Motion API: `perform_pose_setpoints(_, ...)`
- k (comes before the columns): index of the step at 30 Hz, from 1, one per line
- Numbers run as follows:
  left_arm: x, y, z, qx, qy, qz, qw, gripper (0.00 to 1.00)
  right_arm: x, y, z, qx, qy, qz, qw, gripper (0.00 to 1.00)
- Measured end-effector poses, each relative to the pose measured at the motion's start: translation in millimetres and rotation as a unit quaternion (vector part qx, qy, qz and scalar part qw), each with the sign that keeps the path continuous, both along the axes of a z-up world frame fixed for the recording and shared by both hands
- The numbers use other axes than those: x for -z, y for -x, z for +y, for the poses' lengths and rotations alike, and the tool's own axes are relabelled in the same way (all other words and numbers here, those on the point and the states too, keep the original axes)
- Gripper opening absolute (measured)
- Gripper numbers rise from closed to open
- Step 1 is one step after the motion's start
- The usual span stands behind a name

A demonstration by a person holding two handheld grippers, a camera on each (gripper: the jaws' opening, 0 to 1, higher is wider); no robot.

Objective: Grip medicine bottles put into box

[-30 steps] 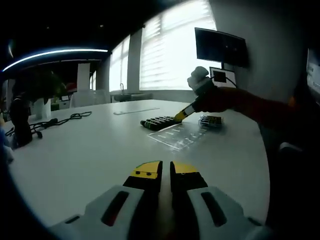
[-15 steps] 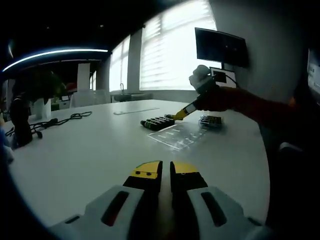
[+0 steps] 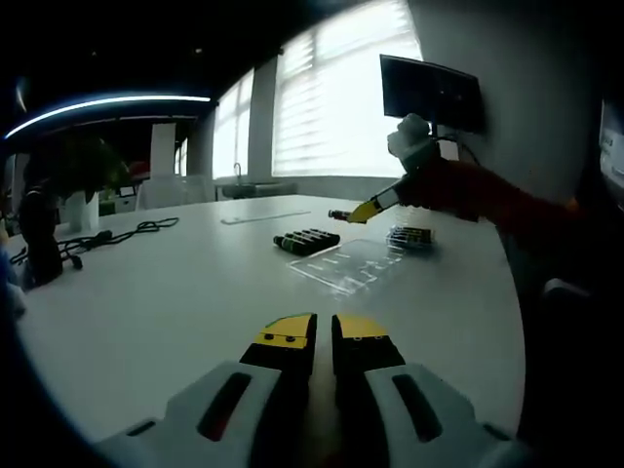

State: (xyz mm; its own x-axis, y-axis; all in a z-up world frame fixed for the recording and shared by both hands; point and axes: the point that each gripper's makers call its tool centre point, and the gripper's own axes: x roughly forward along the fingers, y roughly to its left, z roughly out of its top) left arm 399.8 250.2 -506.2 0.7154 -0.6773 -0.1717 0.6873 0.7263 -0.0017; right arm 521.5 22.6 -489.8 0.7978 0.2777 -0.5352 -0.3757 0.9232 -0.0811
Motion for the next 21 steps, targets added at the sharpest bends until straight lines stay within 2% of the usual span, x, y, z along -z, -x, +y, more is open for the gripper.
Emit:
perform_pose_setpoints(9, 0.2, -0.3, 0.4, -0.001, -0.001, 0.0, 1.0, 0.02, -18.3, 21.3, 0.4, -0.015, 0.006, -0.019, 0.9997, 0.07)
perform_pose_setpoints(21, 0.4, 0.0, 0.0, -0.001, -0.002, 0.0, 1.0, 0.02, -20.0, 45.7, -9.5, -0.01, 0.002, -0.024, 0.9997, 0.07)
